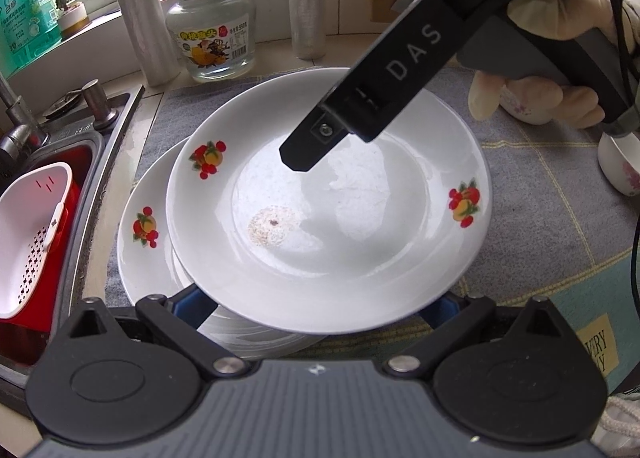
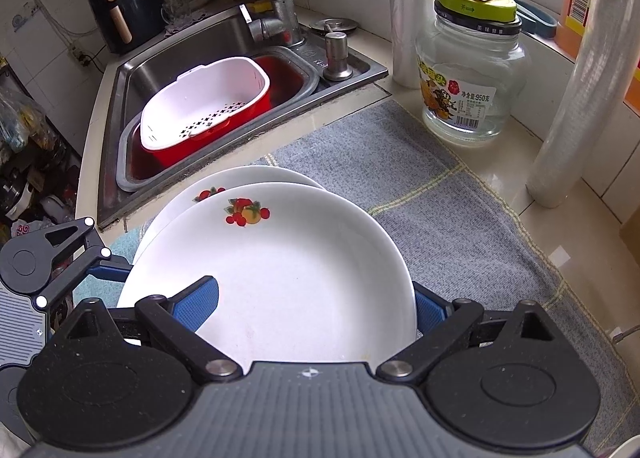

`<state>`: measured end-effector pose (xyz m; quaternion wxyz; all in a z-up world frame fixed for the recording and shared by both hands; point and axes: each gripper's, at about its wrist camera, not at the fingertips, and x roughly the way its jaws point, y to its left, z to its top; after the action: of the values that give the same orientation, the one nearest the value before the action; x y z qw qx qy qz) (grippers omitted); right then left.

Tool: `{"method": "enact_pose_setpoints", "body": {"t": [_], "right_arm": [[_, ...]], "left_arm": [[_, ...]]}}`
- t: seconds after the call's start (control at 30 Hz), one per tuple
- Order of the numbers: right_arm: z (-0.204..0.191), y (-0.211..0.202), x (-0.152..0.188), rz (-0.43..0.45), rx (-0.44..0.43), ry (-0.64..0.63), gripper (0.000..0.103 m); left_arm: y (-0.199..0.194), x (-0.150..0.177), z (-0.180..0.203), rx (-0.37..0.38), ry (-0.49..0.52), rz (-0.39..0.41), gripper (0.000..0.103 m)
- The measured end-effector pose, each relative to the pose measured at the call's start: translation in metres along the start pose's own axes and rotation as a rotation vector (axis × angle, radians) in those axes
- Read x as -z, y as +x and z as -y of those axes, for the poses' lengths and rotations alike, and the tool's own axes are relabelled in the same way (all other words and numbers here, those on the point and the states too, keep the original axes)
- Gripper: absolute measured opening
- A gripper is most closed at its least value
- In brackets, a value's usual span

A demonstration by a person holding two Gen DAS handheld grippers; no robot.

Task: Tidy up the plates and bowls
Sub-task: 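Lower the fruit-decal plate onto the stack with the right gripper while the left gripper supports it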

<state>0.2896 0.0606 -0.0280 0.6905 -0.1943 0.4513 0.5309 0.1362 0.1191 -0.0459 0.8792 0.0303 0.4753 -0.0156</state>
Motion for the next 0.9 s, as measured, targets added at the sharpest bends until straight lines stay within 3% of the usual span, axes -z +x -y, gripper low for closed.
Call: {"method": "enact_pose_setpoints", "body": {"t": [0.9], "right_arm": [[-0.014, 0.018, -0.014, -0.033, -0.001, -0.054, 0.101]], "left_arm": [[0.008, 0.01, -0.023, 0.06, -0.077, -0.05, 0.101]]}}
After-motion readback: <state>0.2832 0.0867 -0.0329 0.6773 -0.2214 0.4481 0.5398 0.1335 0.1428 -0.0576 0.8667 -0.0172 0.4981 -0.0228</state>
